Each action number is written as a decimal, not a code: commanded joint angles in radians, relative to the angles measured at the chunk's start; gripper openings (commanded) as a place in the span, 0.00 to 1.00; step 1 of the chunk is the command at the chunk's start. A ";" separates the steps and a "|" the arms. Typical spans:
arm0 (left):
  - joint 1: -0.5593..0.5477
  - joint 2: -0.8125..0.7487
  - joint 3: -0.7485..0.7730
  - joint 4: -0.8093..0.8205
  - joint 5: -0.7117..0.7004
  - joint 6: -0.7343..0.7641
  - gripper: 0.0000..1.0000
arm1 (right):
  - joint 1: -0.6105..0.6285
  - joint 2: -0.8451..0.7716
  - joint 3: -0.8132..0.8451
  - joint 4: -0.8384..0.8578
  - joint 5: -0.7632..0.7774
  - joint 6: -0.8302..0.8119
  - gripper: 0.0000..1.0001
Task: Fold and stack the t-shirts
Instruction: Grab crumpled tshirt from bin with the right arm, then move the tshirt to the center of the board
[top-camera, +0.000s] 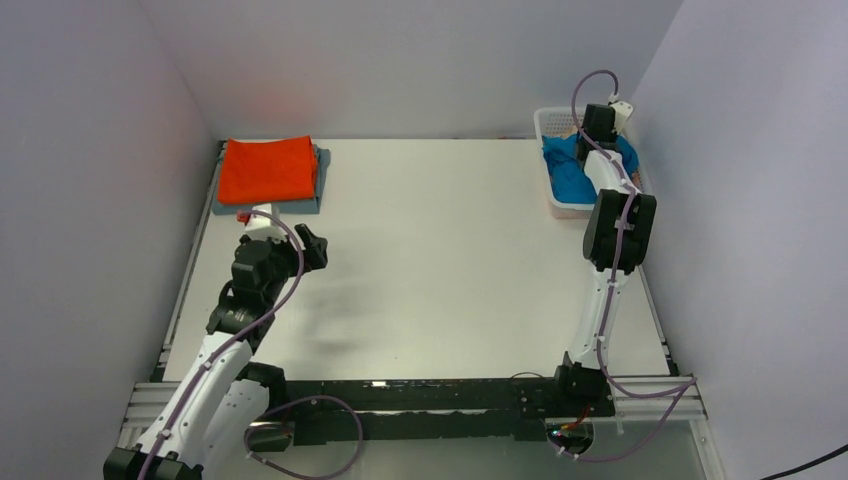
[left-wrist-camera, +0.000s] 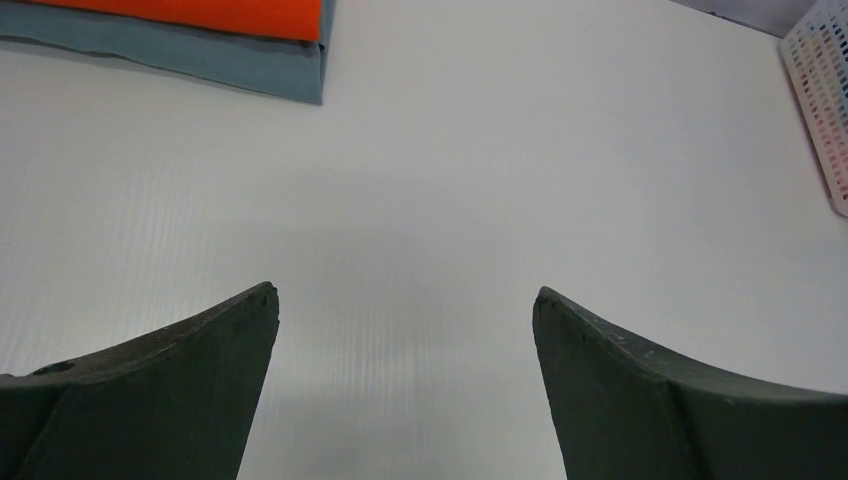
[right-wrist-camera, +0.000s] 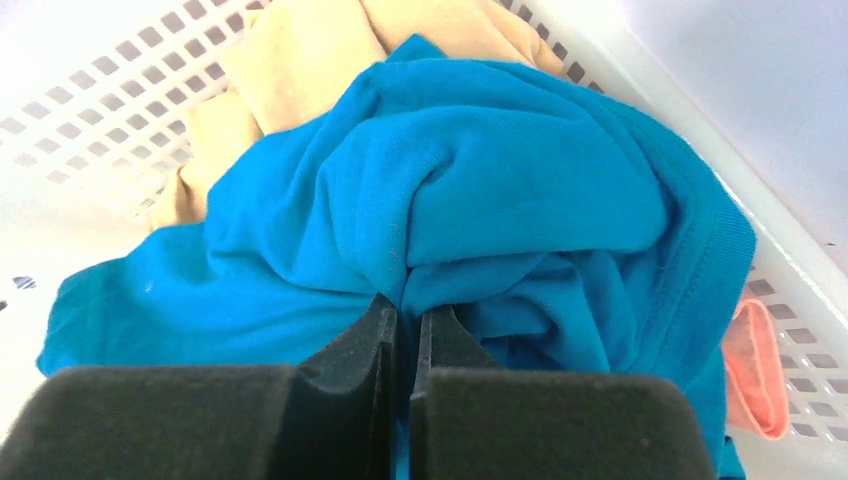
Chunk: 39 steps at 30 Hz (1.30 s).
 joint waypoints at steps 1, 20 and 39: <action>0.001 -0.016 0.041 0.027 -0.013 0.005 0.99 | -0.002 -0.141 -0.046 0.077 -0.063 -0.007 0.00; 0.001 -0.088 0.029 0.006 0.020 -0.018 0.99 | 0.251 -0.765 -0.087 0.035 -0.389 -0.084 0.00; 0.001 -0.093 0.116 -0.227 -0.141 -0.139 0.99 | 0.508 -0.912 -0.457 0.165 -0.938 0.063 0.00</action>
